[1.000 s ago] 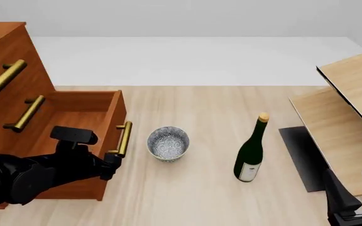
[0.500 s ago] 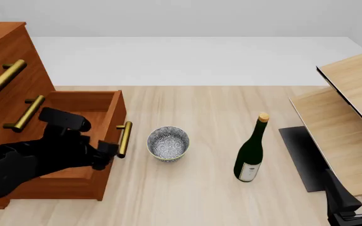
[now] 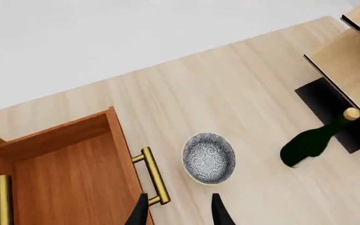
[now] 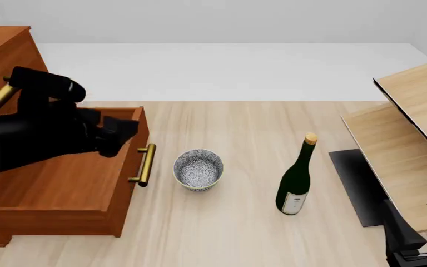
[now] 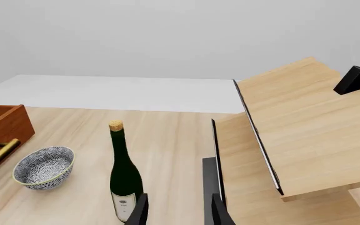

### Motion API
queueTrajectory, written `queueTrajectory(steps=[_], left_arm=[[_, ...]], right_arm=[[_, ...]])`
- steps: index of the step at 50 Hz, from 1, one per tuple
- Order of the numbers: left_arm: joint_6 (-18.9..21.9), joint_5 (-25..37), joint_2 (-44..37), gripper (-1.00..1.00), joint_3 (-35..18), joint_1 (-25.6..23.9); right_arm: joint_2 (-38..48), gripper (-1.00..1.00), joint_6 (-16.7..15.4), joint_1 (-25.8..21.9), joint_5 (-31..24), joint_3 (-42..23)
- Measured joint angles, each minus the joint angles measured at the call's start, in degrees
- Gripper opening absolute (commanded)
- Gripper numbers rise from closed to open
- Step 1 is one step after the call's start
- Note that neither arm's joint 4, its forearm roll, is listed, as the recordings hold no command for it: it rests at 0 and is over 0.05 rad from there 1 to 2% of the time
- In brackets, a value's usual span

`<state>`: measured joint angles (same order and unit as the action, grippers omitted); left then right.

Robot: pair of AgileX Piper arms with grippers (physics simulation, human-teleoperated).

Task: Put the wine bottle in the bottom drawer of the cabinet.

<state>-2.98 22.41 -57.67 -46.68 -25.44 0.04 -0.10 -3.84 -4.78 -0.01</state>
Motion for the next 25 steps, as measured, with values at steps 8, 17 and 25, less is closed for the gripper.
queueTrajectory(steps=[8,17,25], left_arm=[[-0.3,-1.2,1.5,1.00,-1.5,-3.8],[-1.0,-4.6,3.3,1.00,-2.3,-8.1],[-1.0,-7.2,3.2,1.00,-3.2,-11.2]], right_arm=[[0.0,1.00,0.0,0.0,0.0,0.0],[0.0,1.00,-0.1,-0.1,0.0,0.0],[0.0,1.00,-0.2,-0.2,0.0,0.0]])
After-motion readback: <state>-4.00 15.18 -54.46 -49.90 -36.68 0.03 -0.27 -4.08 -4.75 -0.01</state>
